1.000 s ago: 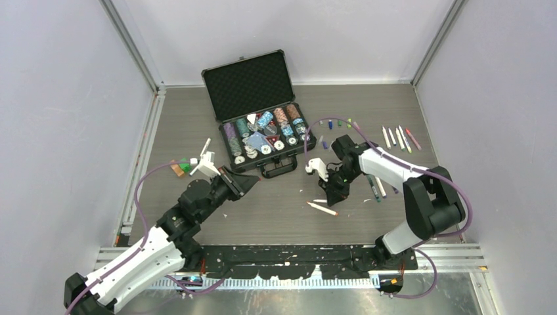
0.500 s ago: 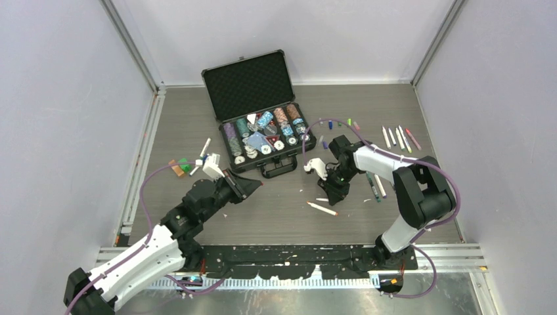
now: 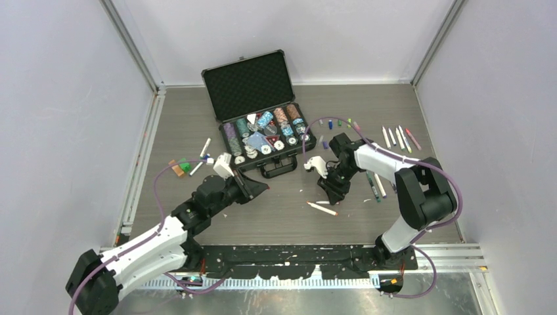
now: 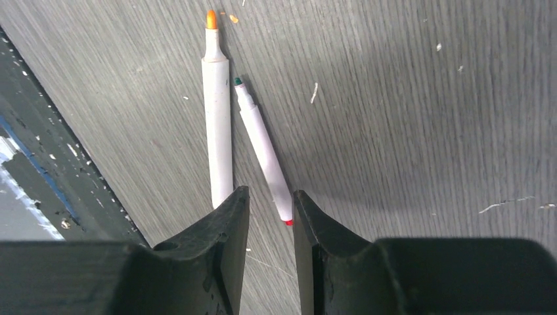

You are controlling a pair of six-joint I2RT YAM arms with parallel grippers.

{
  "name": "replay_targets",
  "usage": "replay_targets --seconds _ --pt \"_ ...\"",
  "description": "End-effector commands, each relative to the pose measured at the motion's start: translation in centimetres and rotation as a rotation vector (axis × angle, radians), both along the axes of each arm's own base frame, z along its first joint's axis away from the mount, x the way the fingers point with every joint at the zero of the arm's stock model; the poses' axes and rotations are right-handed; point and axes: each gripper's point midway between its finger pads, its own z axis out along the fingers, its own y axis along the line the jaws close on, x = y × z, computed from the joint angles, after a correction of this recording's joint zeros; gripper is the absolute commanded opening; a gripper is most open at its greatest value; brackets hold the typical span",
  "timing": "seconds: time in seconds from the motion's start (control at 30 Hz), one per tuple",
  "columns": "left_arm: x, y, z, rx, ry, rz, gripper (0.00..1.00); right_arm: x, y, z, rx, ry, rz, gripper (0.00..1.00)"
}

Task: Open the pen caps
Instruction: Place the pen at the center of the board, then place the pen cap at the center of the board.

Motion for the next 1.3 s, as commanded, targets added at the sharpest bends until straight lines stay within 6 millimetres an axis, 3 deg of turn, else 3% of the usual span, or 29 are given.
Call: replay_targets --seconds 0.0,0.2,0.4,0.8,1.27 --pt "0.5 -1.6 2.4 -0.038 -0.063 -0.06 0.0 1.5 0.7 3.5 0.082 -0.063 -0.033 0.36" --pt "1.2 -4.1 1.8 0.02 -0.026 -0.159 0.0 1.9 0.9 8.9 0.281 -0.075 -0.086 0.36" --pt "2.5 -7.0 0.7 0.114 0.009 -0.23 0.0 2.5 -0.1 11.5 0.345 -0.125 -0.15 0.36" --pt "5.8 -14.3 -3.4 0.417 0.037 -0.38 0.0 3.9 -1.5 12.0 0.307 -0.177 -0.234 0.36" --pt "10.2 -19.5 -6.5 0.511 0.025 -0.424 0.02 4.4 -2.2 11.7 0.276 -0.195 -0.261 0.36"
